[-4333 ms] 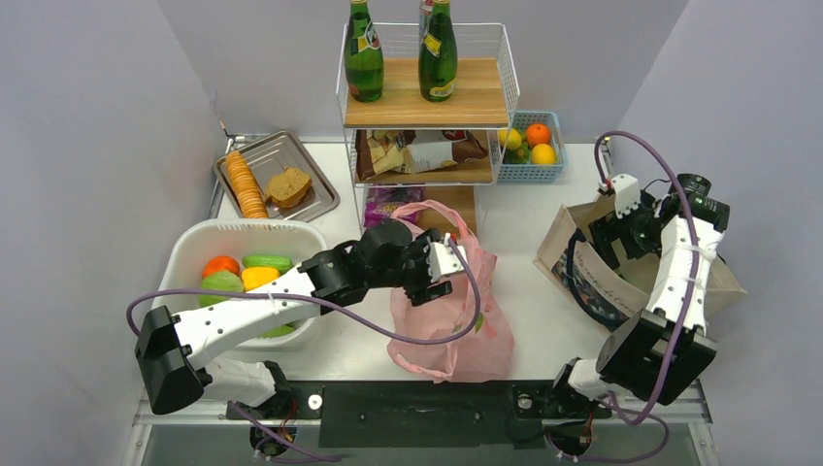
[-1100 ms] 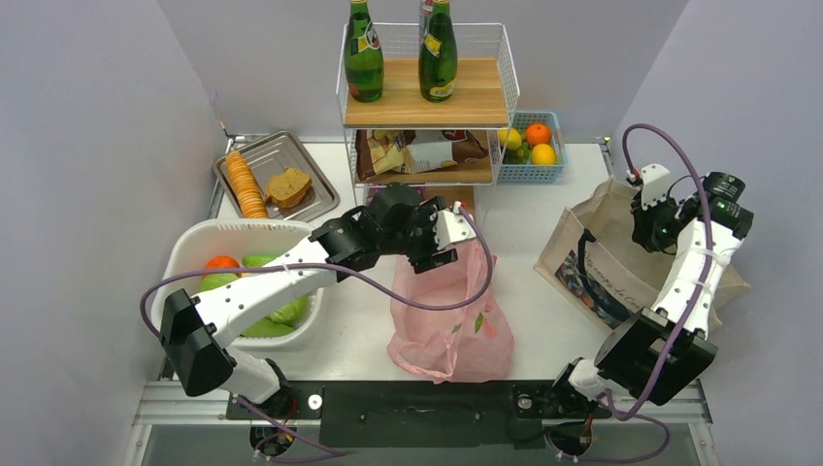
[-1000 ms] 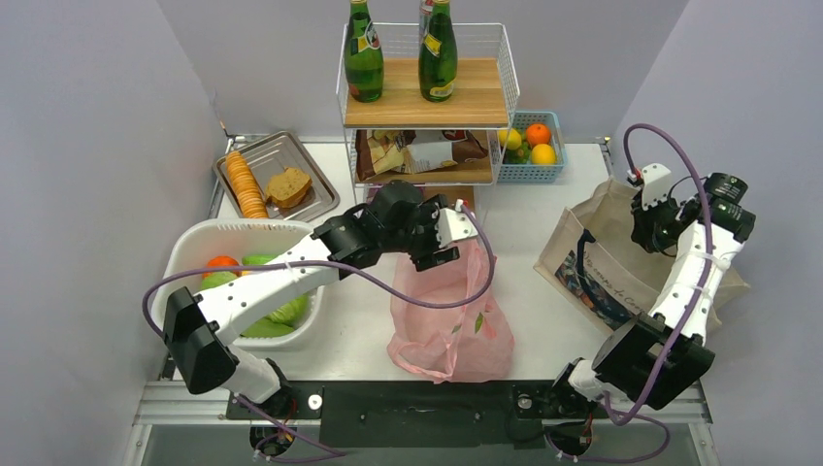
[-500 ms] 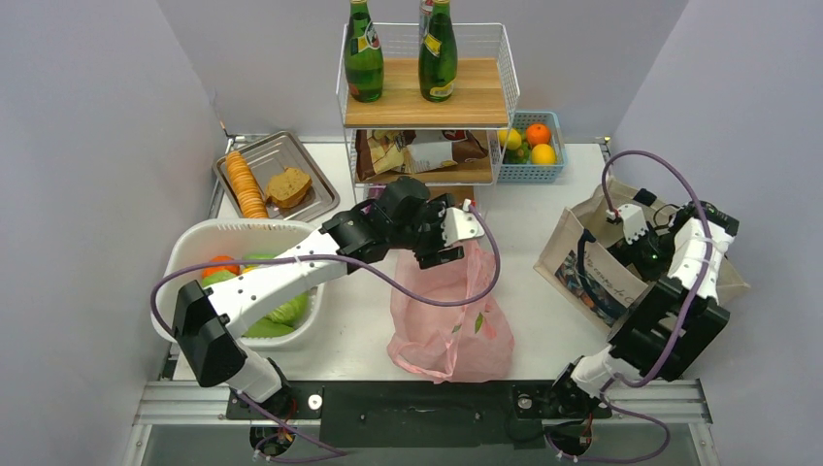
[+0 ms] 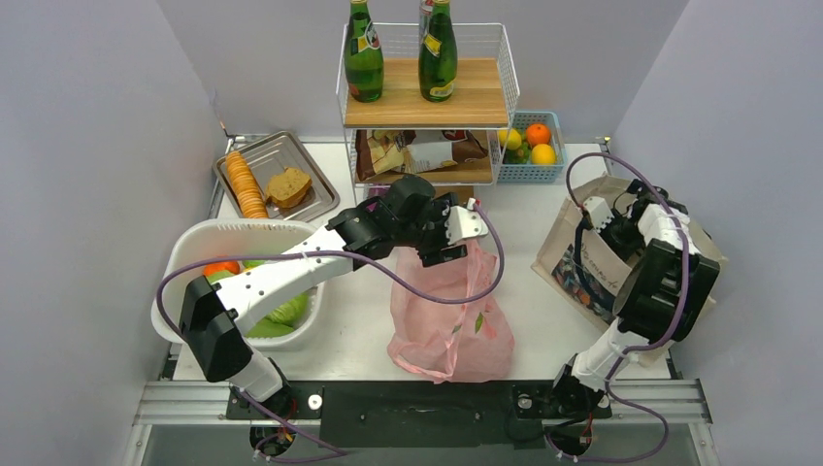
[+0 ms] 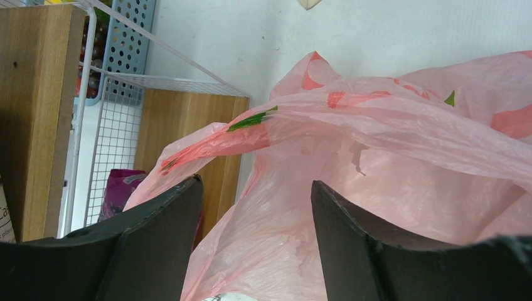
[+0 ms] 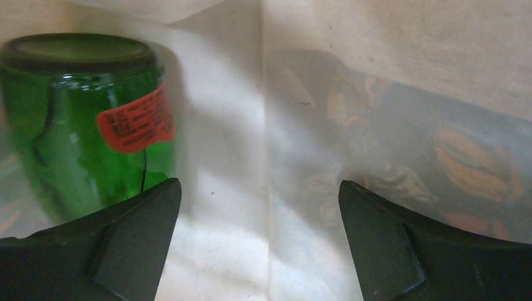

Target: Untie the knot of the grocery bags and take out the mixed food

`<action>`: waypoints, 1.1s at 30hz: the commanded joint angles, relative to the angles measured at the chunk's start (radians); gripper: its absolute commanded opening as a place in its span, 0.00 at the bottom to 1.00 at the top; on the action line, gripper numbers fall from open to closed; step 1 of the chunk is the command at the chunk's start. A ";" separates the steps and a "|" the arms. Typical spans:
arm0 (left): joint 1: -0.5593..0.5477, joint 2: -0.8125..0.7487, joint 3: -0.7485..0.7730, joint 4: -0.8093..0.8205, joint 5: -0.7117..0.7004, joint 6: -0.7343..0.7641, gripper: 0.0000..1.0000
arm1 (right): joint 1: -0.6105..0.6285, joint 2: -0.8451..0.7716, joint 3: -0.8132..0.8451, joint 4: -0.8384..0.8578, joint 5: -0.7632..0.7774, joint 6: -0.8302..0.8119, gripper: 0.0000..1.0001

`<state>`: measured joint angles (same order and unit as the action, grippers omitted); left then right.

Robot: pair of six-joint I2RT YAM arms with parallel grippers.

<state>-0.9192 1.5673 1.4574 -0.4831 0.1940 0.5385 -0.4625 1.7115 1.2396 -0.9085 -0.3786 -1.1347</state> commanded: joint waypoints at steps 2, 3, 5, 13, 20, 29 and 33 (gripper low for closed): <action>0.014 -0.018 0.030 0.021 -0.002 0.029 0.62 | 0.034 0.088 -0.057 0.096 0.108 -0.023 0.93; 0.014 -0.017 0.028 0.022 -0.004 0.030 0.62 | 0.045 0.091 -0.070 0.106 0.137 -0.034 0.93; 0.015 -0.015 0.027 0.025 -0.007 0.035 0.62 | 0.060 0.094 -0.109 0.136 0.156 -0.046 0.93; 0.027 -0.016 0.025 0.025 -0.012 0.050 0.62 | 0.090 0.124 -0.097 0.067 0.197 -0.008 0.79; 0.035 -0.025 0.017 0.040 -0.017 0.054 0.62 | 0.094 0.082 -0.151 0.076 0.239 0.007 0.28; 0.036 -0.043 -0.002 0.052 -0.019 0.052 0.62 | 0.083 -0.072 -0.098 0.022 0.118 0.052 0.00; 0.036 -0.053 -0.015 0.066 -0.018 0.049 0.62 | 0.044 -0.155 -0.058 -0.052 0.001 0.040 0.00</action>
<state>-0.8883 1.5642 1.4513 -0.4686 0.1780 0.5850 -0.3889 1.6699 1.1133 -0.8818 -0.2474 -1.0973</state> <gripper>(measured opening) 0.620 0.002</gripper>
